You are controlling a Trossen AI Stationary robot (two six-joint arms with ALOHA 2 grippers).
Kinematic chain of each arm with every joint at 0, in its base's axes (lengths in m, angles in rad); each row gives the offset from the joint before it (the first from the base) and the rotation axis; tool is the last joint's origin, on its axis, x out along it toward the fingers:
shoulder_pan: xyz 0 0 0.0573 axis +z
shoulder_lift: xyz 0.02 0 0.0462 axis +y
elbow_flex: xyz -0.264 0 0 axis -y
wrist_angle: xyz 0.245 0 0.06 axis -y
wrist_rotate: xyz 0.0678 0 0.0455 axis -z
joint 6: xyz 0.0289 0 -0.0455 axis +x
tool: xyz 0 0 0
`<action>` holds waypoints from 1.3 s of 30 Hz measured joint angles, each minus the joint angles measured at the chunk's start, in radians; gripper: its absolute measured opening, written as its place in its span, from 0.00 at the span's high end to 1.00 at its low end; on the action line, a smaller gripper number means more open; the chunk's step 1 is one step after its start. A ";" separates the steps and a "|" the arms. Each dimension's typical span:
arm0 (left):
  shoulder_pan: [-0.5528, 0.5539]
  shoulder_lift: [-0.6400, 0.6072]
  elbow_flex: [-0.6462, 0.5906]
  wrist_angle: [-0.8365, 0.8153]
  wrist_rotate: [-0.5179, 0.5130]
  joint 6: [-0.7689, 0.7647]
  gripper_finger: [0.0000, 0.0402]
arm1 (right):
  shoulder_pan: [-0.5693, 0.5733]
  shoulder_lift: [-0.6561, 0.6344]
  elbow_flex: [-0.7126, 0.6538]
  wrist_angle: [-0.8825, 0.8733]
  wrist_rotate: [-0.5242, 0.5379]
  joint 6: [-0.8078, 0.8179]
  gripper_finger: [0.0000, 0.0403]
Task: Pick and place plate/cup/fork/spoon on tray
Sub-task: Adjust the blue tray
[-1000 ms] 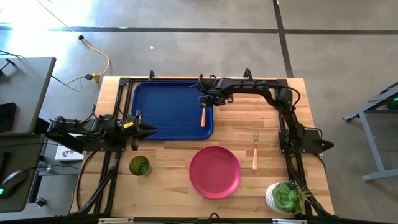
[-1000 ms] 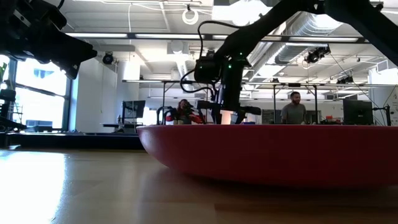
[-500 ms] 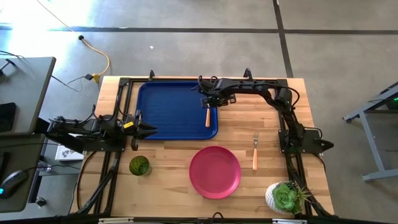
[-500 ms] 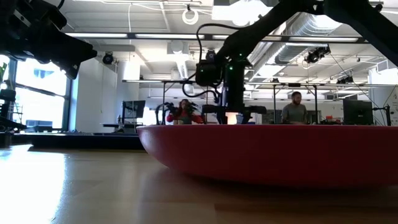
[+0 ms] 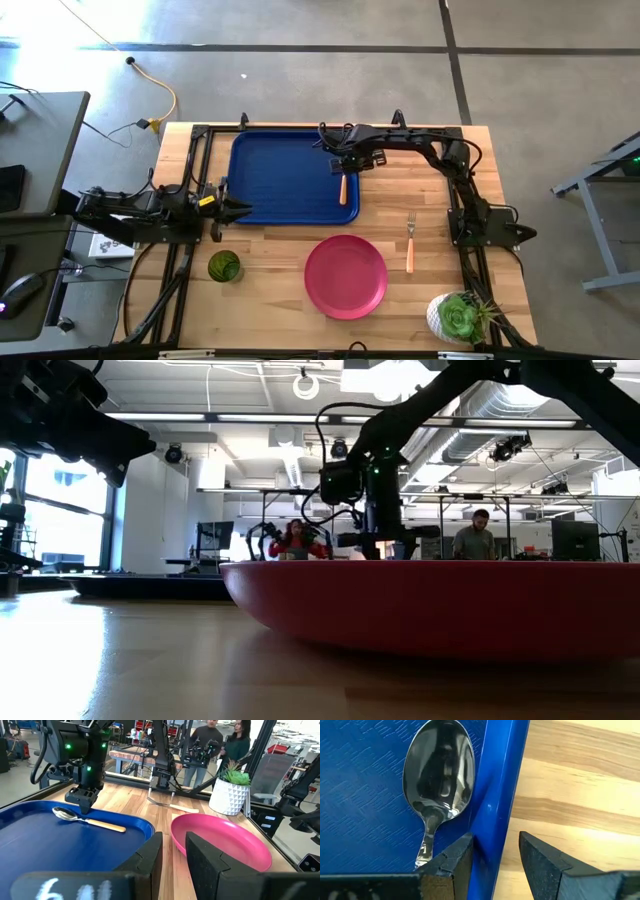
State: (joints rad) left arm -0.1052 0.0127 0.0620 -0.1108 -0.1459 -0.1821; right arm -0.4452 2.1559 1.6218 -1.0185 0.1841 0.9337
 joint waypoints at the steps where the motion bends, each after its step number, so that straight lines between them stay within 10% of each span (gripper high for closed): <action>1: 0.000 0.000 0.000 0.000 0.000 0.000 0.81 | 0.000 0.000 0.000 -0.011 0.004 0.000 0.63; 39: 0.000 0.000 0.000 0.000 -0.024 0.000 0.81 | -0.005 -0.174 -0.001 -0.155 0.118 -0.105 0.63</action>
State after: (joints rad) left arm -0.1055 0.0127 0.0620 -0.1108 -0.1700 -0.1818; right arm -0.4500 1.9814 1.6207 -1.1740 0.3018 0.8289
